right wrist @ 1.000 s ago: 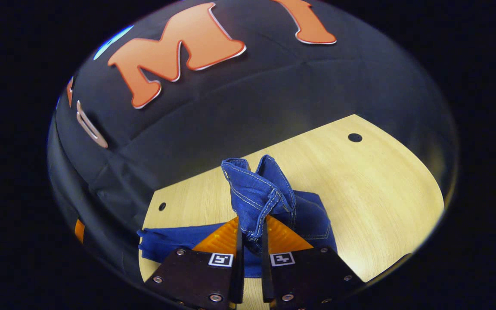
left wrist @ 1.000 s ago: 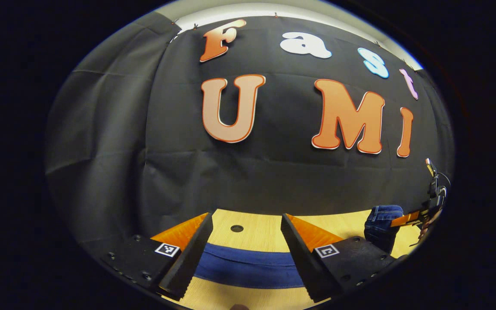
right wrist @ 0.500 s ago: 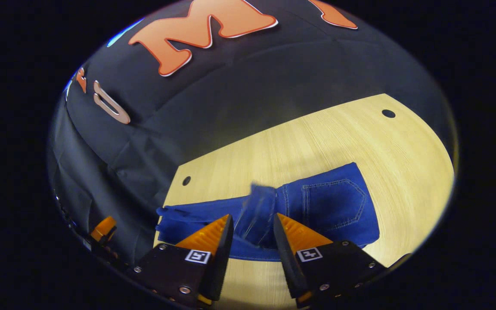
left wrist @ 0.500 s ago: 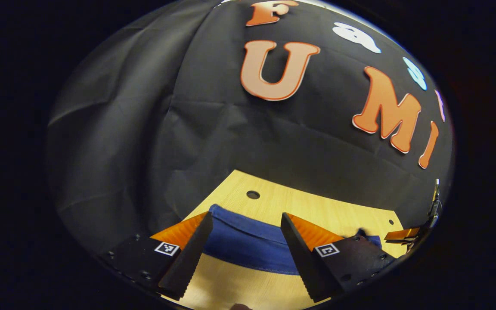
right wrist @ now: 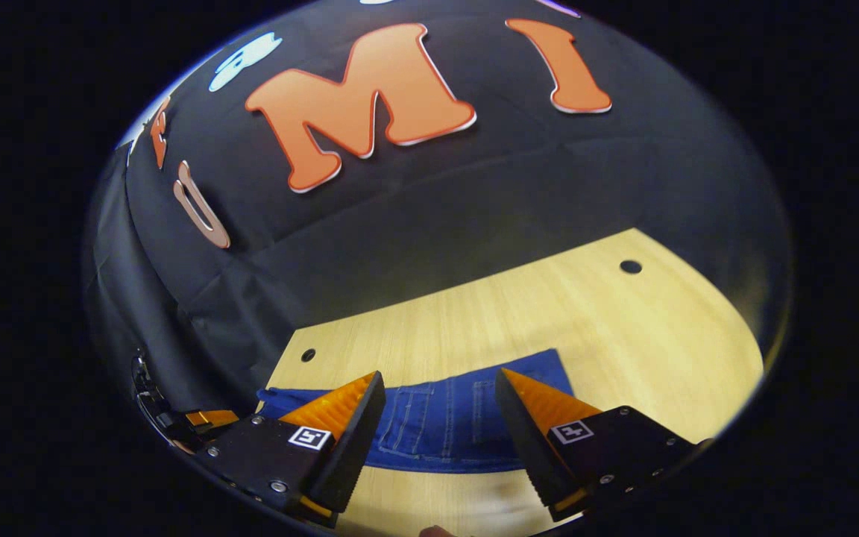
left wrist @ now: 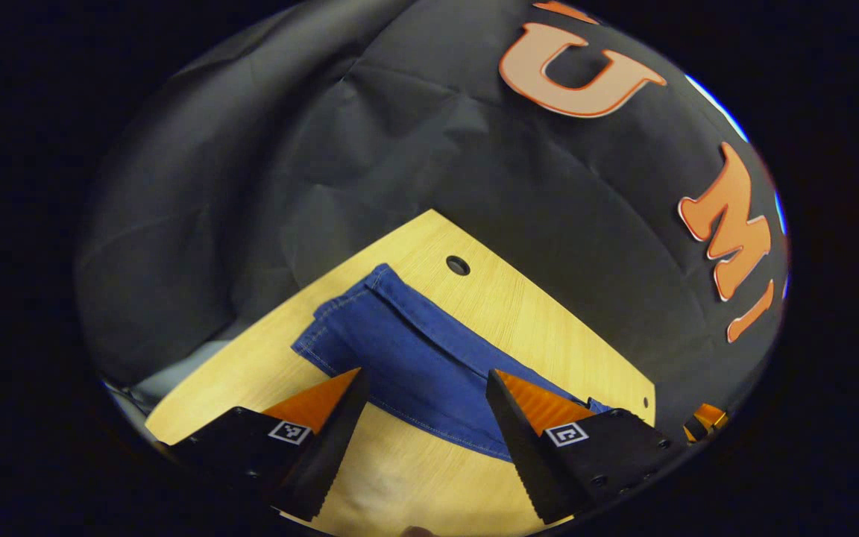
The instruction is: Grasp the waist and the cuffs of the jeans and fold them to make the two legs overlap; first hold the waist and fold one-third of the jeans toward the cuffs, then hold the cuffs and fold the remaining one-third in the same direction to finish folding.
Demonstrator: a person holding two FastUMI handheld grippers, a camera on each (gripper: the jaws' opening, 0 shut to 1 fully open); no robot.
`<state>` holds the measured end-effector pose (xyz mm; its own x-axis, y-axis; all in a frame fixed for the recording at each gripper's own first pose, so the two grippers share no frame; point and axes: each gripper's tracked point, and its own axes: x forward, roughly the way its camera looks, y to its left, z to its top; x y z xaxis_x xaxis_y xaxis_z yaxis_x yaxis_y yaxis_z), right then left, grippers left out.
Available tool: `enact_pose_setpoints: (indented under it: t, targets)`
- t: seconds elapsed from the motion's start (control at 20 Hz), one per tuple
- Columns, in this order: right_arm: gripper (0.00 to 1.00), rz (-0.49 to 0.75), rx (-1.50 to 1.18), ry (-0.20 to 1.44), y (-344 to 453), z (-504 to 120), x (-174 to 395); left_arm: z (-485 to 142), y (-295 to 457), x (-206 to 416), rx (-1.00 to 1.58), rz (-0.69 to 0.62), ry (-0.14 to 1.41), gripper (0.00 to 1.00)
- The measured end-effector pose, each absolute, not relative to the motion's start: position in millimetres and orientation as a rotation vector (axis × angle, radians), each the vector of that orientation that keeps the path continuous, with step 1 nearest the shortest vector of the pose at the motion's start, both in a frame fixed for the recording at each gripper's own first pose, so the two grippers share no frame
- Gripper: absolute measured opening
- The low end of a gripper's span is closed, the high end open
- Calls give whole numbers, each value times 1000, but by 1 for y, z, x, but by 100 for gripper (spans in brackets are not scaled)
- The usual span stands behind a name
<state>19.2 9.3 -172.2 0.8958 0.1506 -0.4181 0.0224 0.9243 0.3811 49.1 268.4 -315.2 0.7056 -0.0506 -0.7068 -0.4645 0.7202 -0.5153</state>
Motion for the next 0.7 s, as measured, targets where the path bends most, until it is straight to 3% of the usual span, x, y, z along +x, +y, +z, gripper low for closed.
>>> enact_pose_setpoints:
  t: [0.4, 0.7]
  targets:
    - [96, -95, 288, 351, -69, -138, -18, -393, 287, 47, -1083, 349, 900, 100]
    - [97, -165, 297, 315, -108, -123, -37, -415, 303, 50, -1172, 405, 903, 97]
